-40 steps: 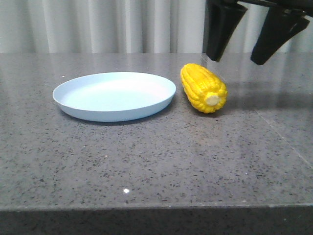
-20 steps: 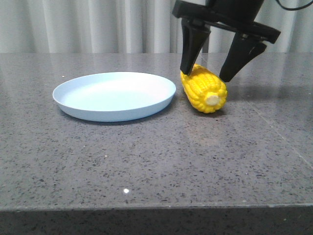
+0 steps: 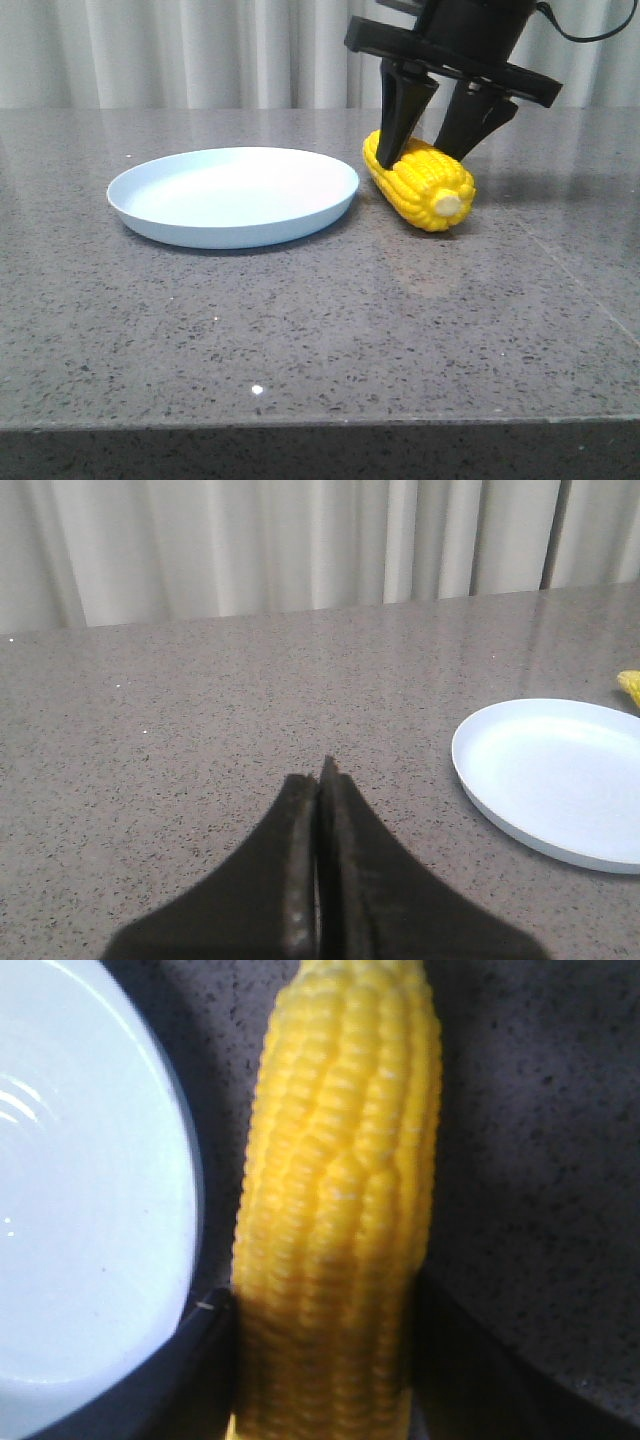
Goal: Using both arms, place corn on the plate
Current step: 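Lower the right gripper over the yellow corn cob and close on it, then lift the corn cob with the right gripper and carry it over the plate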
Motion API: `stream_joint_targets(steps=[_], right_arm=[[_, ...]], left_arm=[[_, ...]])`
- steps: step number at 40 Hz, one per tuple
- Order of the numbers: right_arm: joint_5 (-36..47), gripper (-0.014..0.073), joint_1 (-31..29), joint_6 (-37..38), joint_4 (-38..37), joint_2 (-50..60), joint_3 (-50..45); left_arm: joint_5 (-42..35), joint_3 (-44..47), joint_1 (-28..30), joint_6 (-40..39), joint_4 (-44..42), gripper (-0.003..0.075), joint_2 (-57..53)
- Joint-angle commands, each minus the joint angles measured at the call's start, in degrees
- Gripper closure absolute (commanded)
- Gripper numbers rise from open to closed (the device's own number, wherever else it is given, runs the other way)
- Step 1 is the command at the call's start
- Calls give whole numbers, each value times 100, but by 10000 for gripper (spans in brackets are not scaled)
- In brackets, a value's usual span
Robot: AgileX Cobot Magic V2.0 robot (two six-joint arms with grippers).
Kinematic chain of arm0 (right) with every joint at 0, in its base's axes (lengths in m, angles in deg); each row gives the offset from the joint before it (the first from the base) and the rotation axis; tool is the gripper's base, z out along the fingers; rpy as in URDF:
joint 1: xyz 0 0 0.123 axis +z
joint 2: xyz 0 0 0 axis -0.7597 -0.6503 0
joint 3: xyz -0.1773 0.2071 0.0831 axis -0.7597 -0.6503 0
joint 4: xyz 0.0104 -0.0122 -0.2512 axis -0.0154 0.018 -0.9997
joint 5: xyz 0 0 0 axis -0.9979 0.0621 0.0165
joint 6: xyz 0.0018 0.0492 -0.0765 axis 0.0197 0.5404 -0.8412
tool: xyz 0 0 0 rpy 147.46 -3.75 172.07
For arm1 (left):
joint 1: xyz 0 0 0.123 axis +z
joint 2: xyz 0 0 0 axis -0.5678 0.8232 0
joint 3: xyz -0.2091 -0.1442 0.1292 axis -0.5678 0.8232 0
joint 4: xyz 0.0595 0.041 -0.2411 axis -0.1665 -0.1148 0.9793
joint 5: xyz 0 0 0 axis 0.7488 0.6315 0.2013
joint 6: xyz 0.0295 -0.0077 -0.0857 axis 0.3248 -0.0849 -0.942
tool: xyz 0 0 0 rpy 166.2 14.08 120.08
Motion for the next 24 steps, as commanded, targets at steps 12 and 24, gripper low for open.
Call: stream_joint_targets(steps=[12, 24], right_arm=[[-781, 490, 306, 935, -796, 448, 1336], [-934, 490, 1397, 1541, -1438, -79, 2209]], left_arm=[[-464, -141, -34, -11, 67, 741, 50], [-464, -141, -34, -11, 67, 741, 50]])
